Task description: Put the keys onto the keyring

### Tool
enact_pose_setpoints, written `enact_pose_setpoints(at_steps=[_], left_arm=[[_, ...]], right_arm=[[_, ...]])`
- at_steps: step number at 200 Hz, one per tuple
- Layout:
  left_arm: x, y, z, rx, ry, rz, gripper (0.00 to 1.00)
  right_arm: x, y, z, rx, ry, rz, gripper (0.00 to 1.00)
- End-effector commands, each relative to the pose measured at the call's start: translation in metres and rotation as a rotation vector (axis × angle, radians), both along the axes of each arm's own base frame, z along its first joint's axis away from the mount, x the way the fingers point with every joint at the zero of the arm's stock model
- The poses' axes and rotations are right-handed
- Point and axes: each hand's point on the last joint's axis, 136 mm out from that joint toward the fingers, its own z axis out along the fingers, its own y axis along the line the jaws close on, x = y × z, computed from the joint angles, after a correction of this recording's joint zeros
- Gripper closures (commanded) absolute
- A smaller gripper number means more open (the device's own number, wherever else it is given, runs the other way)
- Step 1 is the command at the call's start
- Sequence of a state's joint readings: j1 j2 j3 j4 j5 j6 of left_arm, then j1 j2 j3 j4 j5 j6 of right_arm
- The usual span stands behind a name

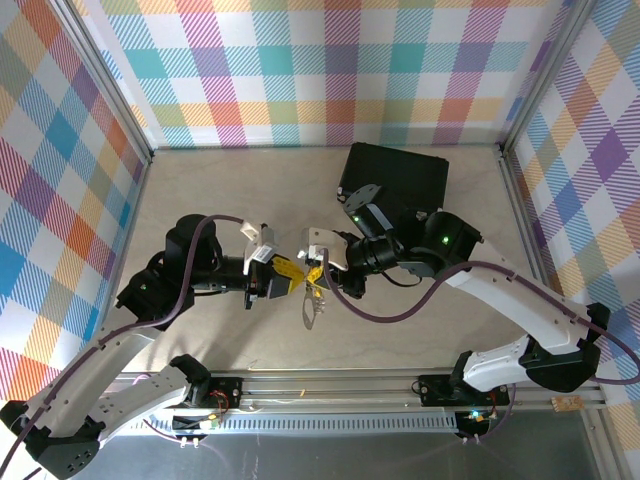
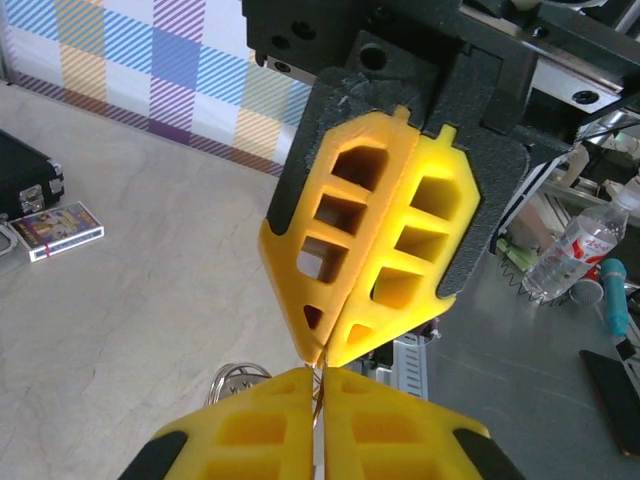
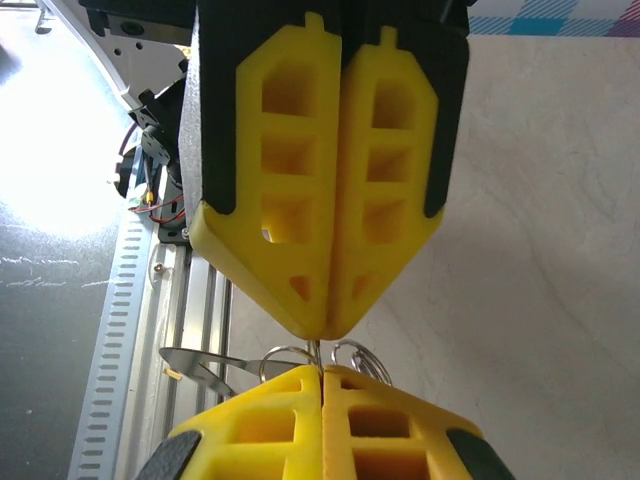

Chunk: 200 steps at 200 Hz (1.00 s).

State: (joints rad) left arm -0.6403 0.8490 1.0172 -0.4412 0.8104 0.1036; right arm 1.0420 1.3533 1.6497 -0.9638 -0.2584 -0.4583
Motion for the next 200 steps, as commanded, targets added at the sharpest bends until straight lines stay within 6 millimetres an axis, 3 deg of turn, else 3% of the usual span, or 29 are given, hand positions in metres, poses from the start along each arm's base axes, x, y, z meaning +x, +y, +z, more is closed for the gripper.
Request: enact_pose_setpoints(at_steps=[1,52,79,200], left_arm=[[-0.004,-0.005,-0.003,-0.010,-0.007,-0.036,0.92],[-0.003,-0.008,-0.007,-0.005,-0.003,-0.041,0.99],[-0.001,-0.008,-0.010,0.008,-0.001,-0.031,0.89],[-0.001,-0.008,-0.012,0.004,0.001,-0.031,0.88]], right_arm=[[-0.007,0.008,0.013,0.056,-0.005,0.052,1.00],[-0.007,0.010,0.014,0.068,-0.006,0.054,1.00],[-0.006,0.009,0.015,0.073,-0.012,0.048,1.00],[-0.008,0.009,0.015,0.077,-0.009,0.055,1.00]])
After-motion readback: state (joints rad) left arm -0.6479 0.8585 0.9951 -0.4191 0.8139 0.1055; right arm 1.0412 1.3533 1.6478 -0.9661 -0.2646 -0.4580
